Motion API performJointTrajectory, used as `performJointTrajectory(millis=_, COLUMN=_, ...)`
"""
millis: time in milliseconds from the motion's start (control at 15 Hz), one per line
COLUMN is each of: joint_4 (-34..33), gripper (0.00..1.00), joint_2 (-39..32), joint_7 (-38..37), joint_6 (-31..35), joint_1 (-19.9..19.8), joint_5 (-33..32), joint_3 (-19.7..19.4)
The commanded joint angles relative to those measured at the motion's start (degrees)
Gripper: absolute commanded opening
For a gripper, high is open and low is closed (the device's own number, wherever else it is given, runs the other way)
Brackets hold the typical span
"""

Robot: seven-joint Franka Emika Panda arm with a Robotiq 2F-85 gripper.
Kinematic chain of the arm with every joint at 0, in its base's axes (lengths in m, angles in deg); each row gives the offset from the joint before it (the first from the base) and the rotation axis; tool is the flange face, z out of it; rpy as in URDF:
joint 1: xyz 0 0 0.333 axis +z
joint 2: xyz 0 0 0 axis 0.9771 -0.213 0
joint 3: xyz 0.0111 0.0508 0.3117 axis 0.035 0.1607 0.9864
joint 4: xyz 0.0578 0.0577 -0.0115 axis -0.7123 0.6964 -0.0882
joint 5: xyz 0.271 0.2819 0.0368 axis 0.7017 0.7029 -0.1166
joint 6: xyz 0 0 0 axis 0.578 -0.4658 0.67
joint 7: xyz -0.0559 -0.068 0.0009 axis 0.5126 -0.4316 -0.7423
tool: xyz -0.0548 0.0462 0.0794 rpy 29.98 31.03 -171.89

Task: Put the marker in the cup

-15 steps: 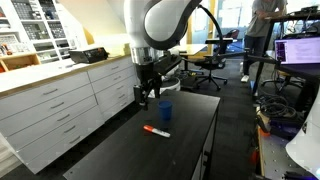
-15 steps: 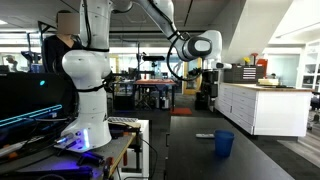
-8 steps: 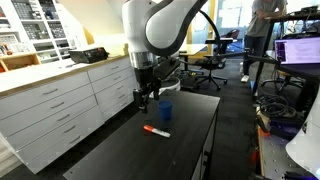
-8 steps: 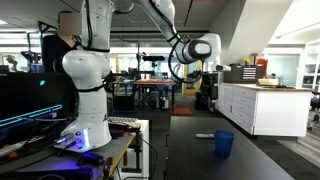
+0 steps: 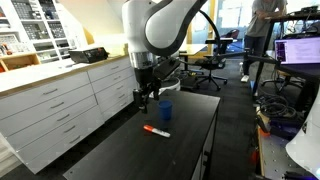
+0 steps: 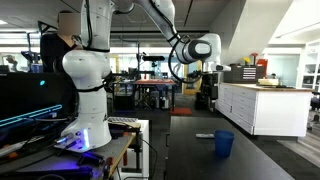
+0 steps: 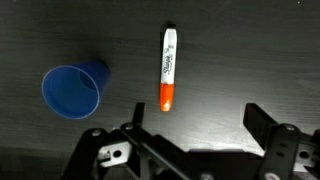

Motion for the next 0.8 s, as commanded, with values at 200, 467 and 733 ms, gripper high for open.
performJointTrajectory(millis=200, joint_4=-4.65, gripper=1.00, joint_2=13.80, joint_7=1.10, joint_6=-18.51, joint_1=-0.18, joint_5=3.55, joint_3=0.06)
performJointTrajectory(millis=467, joint_4=-9.05, gripper=1.00, joint_2=17.70, joint_7=0.43, joint_6=-26.28, joint_1=-0.41, joint_5=4.62, joint_3=0.38)
performJointTrajectory(millis=733, joint_4=-11.05, gripper=1.00, joint_2=19.01, joint_7=0.25, joint_6=-28.99, joint_1=-0.60, joint_5=4.86, joint_3=0.51)
